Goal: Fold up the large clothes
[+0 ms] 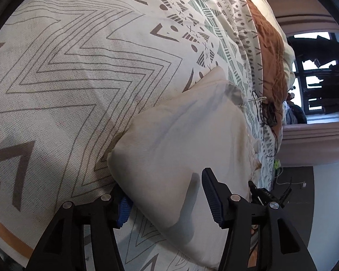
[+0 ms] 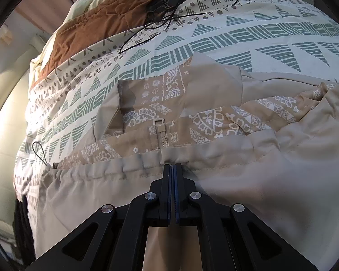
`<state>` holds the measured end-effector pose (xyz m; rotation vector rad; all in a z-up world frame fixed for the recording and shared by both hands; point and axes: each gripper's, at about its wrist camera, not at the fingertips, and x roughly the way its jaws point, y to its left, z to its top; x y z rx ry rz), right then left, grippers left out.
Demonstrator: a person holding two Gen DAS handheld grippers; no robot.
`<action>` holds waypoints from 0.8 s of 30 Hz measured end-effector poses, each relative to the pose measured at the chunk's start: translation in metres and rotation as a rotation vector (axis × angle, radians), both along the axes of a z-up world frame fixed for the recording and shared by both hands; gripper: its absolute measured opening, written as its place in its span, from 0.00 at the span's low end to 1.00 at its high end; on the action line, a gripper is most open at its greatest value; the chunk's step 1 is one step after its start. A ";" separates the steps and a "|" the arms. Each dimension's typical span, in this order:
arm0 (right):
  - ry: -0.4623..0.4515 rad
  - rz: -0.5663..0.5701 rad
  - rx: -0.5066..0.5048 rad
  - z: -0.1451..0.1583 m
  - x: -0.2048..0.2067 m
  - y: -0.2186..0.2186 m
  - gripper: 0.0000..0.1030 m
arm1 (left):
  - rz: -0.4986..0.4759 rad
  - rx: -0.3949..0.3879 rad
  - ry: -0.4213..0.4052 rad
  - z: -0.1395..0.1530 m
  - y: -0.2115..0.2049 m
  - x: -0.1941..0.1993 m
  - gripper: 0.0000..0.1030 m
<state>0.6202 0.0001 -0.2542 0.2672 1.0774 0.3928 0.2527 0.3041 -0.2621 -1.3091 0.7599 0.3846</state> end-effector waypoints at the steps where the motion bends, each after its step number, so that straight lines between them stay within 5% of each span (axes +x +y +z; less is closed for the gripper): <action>1: -0.001 0.000 0.000 0.000 0.000 0.000 0.03 | 0.011 -0.001 -0.017 0.001 -0.001 0.000 0.58; 8: -0.012 0.008 -0.015 0.000 -0.002 0.002 0.03 | 0.014 0.084 -0.165 0.030 -0.010 -0.012 0.58; 17: 0.006 0.005 0.016 -0.002 -0.001 0.000 0.03 | -0.105 0.062 0.005 0.004 -0.003 0.018 0.58; 24: 0.018 0.012 0.040 -0.003 0.001 -0.004 0.03 | -0.089 0.082 -0.013 0.004 0.001 0.024 0.58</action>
